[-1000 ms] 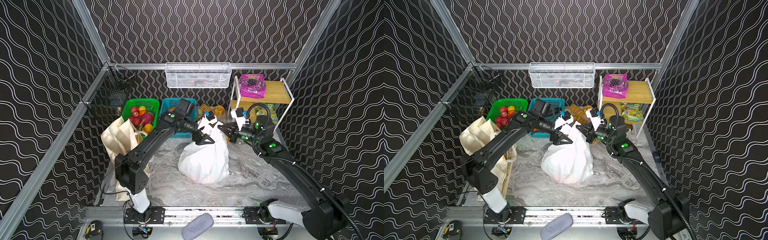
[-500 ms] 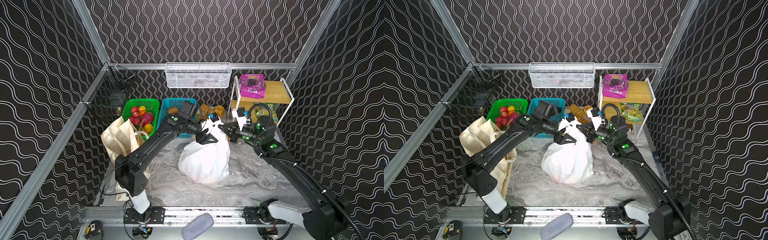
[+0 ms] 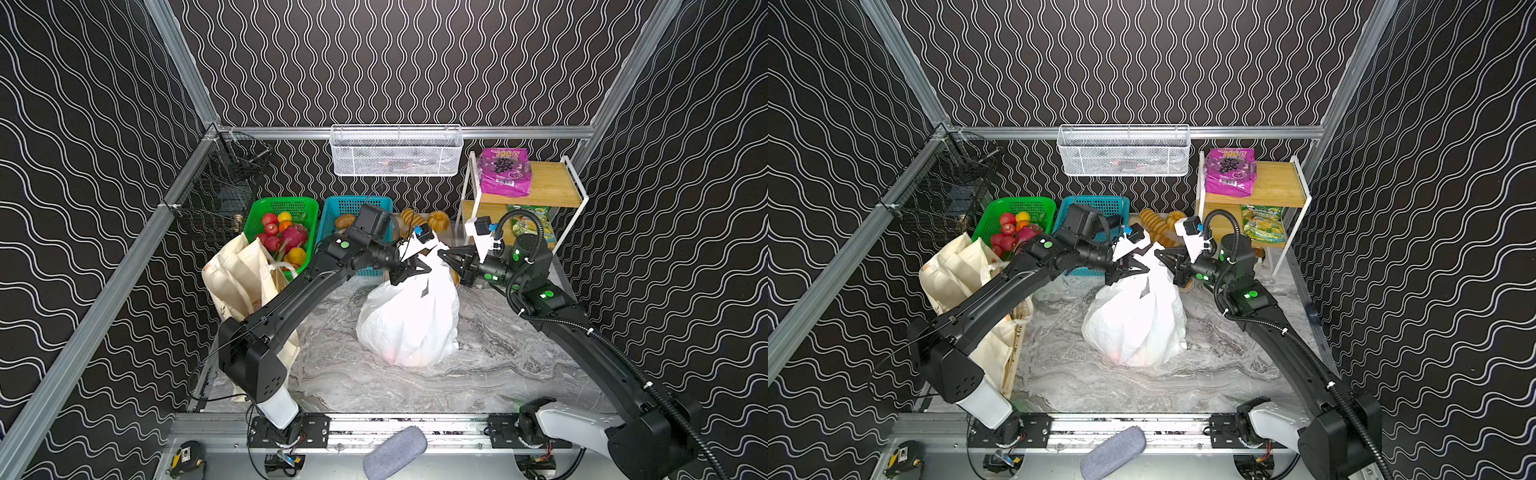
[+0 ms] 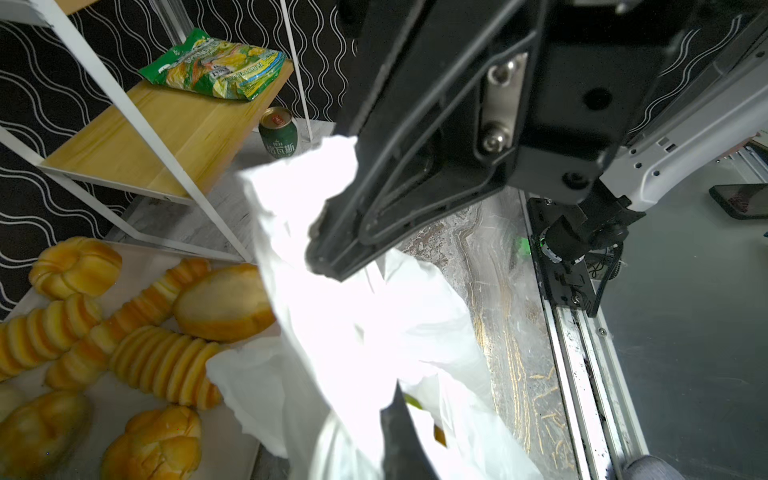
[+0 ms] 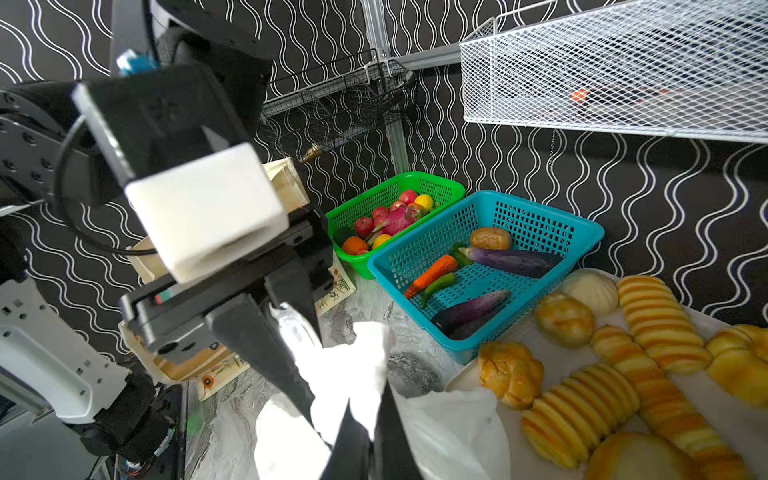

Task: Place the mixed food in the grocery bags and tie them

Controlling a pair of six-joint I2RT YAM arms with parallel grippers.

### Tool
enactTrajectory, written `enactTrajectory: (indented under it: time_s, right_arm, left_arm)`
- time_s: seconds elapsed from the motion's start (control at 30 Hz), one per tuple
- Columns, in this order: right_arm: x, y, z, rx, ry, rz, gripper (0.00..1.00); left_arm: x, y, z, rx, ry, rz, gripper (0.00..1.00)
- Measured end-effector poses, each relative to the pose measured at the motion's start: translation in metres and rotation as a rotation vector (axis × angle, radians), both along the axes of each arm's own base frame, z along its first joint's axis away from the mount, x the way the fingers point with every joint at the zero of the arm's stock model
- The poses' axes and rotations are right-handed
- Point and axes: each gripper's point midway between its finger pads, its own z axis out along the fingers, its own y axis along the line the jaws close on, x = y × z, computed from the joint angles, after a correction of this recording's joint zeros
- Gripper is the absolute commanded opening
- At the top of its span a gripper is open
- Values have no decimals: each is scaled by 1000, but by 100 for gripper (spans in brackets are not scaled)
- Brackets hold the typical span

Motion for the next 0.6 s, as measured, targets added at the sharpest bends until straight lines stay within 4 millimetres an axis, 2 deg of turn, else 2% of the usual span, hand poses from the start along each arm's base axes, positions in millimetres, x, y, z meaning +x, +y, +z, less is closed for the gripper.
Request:
enactTrajectory:
  time_s: [0.17,0.37,0.43,0.6]
  right_arm:
    - [3,-3,6,9,-31,-30,0]
    - [19,5,-3,-3,39,-10,0]
    - [22,11,-9,-10,72,29,0]
    - [23,27,-37,-27,191,161,0]
  left_arm:
    - [-5,-2,3,-8,17,-33,0]
    - [-15,-1,14,-37,-14,-83,0]
    - [-14,2,15,-30,-35,-75,0]
    - [-12,10,4,26,-52,-46,0]
